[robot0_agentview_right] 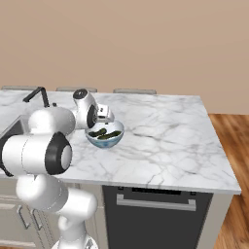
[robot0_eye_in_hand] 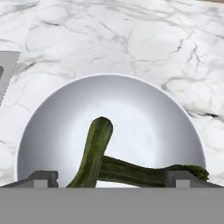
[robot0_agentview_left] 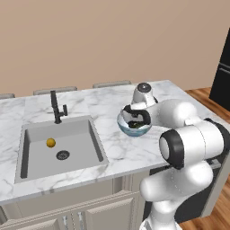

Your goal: Pick the squashs from the cabinet and place them in one bowl. Pick the lemon from the sink and place it in the other bowl.

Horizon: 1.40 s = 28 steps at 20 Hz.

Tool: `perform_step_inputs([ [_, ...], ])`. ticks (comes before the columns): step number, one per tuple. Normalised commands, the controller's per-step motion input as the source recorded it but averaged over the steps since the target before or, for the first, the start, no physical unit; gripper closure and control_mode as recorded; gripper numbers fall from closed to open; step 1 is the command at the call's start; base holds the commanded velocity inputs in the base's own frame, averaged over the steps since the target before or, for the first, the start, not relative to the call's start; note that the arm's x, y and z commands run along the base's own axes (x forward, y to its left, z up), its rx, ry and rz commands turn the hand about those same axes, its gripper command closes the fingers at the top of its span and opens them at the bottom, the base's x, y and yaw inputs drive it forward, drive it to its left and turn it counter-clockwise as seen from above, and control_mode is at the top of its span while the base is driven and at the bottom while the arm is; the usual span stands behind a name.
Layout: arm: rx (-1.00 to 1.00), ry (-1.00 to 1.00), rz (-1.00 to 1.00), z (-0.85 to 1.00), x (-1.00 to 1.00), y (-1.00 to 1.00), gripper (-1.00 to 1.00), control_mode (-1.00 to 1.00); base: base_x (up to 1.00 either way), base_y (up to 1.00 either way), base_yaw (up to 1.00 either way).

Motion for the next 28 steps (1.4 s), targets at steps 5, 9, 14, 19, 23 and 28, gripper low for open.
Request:
perform_step_inputs([
  [5, 0.04, -0.14, 0.0, 0.31, -0.56, 0.0, -1.0, -1.0, 0.0, 0.0, 0.0],
  [9, 0.12, -0.08, 0.0, 0.11, -0.66, 0.0, -1.0, -1.0, 0.0, 0.0, 0.0],
  [14, 0.09, -0.04, 0.0, 0.04, -0.5, 0.0, -1.0, -1.0, 0.0, 0.0, 0.0],
  [19, 0.01, 0.0, 0.0, 0.13, -0.17, 0.0, -1.0, -1.0, 0.0, 0.0, 0.0],
  [23, 0.0, 0.0, 0.0, 0.2, -0.27, 0.0, -1.0, -1.0, 0.0, 0.0, 0.0],
  [28, 0.0, 0.0, 0.0, 0.04, -0.22, 0.0, -1.0, -1.0, 0.0, 0.0, 0.0],
])
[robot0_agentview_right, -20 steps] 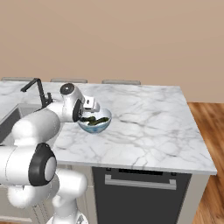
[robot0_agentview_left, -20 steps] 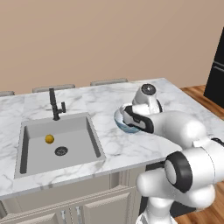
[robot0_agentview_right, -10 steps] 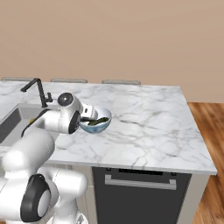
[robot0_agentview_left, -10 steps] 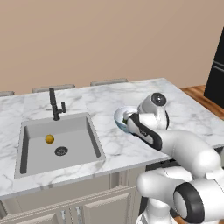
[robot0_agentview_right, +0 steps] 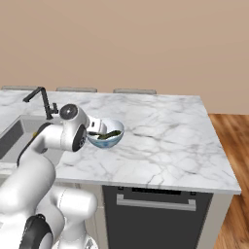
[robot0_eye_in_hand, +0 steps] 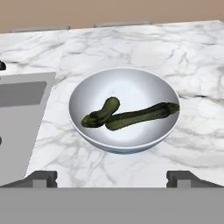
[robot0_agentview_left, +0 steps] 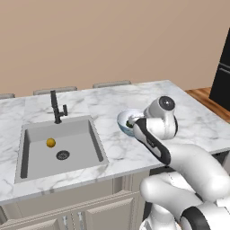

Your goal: Pick the squashs from the cabinet and place them in one bowl. Pick the lemon from the sink and place it in the other bowl.

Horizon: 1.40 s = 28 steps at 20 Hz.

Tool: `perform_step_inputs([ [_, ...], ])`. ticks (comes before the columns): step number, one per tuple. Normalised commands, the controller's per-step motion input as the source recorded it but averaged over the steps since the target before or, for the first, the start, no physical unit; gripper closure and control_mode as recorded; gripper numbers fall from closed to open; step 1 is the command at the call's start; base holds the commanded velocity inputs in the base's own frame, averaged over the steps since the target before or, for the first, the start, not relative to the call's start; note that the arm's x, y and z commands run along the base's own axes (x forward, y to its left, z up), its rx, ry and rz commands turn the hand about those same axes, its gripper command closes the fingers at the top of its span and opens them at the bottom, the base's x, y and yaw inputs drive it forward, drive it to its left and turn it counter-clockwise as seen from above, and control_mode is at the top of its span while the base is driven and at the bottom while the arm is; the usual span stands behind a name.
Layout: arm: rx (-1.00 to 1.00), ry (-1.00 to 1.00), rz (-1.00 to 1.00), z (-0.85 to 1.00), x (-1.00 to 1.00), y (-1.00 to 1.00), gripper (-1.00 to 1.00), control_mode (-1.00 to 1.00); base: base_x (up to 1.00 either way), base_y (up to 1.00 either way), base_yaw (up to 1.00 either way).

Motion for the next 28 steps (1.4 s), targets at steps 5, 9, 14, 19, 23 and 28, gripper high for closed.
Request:
perform_step_inputs([
  [5, 0.0, 0.01, 0.0, 0.0, -0.04, 0.0, -1.0, -1.0, 0.0, 0.0, 0.0],
  [9, 0.0, 0.01, 0.0, -0.01, 0.0, 0.0, -1.0, 1.0, -0.02, 0.0, 0.0],
  [14, 0.0, 0.0, 0.0, 0.0, 0.0, 0.0, -1.0, 1.0, -0.18, 0.05, 0.06],
  [19, 0.0, 0.0, 0.0, 0.0, 0.0, 0.0, -1.0, 1.0, -0.4, 0.27, 0.15],
  [23, 0.0, 0.0, 0.0, 0.0, 0.0, 0.0, -1.0, 1.0, -0.25, 0.34, 0.15],
  [28, 0.0, 0.0, 0.0, 0.0, 0.0, 0.0, -1.0, 1.0, 0.07, 0.6, 0.07],
])
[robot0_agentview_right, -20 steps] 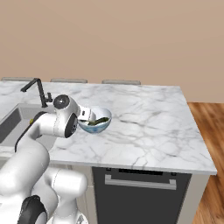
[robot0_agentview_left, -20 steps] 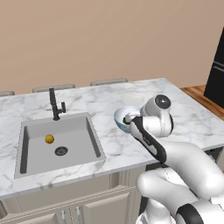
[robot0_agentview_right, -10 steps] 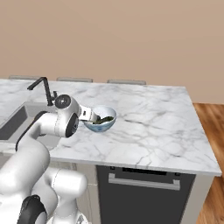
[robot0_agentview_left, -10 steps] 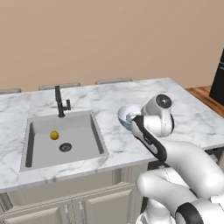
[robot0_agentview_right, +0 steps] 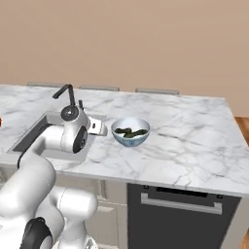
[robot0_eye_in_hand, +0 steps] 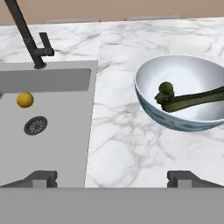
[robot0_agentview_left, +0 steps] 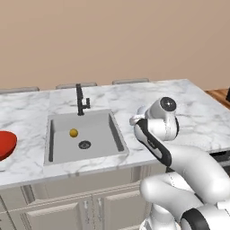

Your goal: Pick the squashs from the cabinet and place them in one bowl. Pick the lemon from the sink and place it in the other bowl.

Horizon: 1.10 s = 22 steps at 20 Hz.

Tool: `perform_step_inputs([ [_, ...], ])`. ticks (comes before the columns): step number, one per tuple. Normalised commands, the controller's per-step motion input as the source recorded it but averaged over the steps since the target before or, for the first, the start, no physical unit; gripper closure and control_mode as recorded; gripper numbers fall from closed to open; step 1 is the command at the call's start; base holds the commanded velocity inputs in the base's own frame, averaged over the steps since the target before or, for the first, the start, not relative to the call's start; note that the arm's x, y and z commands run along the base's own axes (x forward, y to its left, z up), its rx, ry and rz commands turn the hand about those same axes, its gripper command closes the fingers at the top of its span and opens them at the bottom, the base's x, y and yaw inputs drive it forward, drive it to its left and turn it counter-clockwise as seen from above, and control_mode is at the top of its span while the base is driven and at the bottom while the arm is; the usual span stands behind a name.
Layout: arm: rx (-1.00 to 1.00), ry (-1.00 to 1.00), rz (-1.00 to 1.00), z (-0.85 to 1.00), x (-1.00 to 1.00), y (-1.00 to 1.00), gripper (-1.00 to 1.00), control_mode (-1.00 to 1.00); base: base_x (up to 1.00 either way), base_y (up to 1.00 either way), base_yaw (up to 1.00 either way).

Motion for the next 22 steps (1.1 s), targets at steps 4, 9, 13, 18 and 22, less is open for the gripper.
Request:
perform_step_inputs([
  [4, 0.0, 0.0, 0.0, 0.0, 0.0, 0.0, -1.0, 1.0, 0.15, 0.79, 0.03],
  [9, 0.0, 0.0, 0.0, 0.0, 0.0, 0.0, -1.0, 1.0, 0.16, 0.77, 0.03],
  [13, 0.0, 0.0, 0.0, 0.0, 0.0, 0.0, -1.0, 1.0, 0.11, 0.73, 0.04],
  [18, 0.0, 0.0, 0.0, 0.0, 0.0, 0.0, -1.0, 1.0, 0.11, 0.69, 0.05],
  [22, 0.0, 0.0, 0.0, 0.0, 0.0, 0.0, -1.0, 1.0, 0.12, 0.52, 0.05],
])
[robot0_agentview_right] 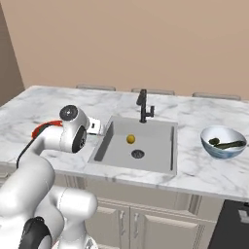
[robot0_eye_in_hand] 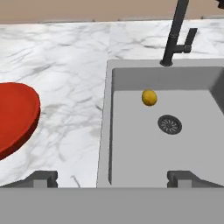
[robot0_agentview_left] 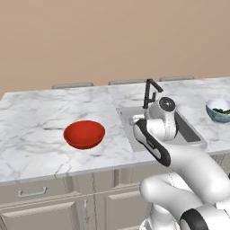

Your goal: Pick the squashs from the cabinet and place them in one bowl. Pick the lemon from the sink and place it in the other bowl.

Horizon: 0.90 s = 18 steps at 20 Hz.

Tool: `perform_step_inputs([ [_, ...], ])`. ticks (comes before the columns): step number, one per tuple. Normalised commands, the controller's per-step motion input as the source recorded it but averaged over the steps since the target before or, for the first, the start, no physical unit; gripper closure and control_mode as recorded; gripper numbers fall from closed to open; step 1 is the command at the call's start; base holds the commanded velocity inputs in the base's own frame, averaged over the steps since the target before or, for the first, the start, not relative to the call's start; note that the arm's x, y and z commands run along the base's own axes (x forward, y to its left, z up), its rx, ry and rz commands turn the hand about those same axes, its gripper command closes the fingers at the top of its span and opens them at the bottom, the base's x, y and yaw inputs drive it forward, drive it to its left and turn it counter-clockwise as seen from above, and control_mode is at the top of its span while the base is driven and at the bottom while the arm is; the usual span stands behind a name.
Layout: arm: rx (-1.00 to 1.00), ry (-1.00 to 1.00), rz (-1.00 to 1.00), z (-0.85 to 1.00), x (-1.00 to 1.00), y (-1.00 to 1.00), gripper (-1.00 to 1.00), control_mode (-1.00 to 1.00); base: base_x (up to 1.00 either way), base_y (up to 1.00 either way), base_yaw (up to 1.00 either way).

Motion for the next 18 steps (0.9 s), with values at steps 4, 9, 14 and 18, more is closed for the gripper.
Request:
perform_step_inputs([
  [4, 0.0, 0.0, 0.0, 0.0, 0.0, 0.0, -1.0, 1.0, 0.16, 0.47, 0.05],
  [9, 0.0, 0.0, 0.0, 0.0, 0.0, 0.0, -1.0, 1.0, 0.22, 0.35, 0.05],
  [14, 0.0, 0.0, 0.0, 0.0, 0.0, 0.0, -1.0, 1.0, 0.07, 0.02, 0.01],
  [18, 0.0, 0.0, 0.0, 0.0, 0.0, 0.0, -1.0, 1.0, 0.0, -0.33, 0.02],
])
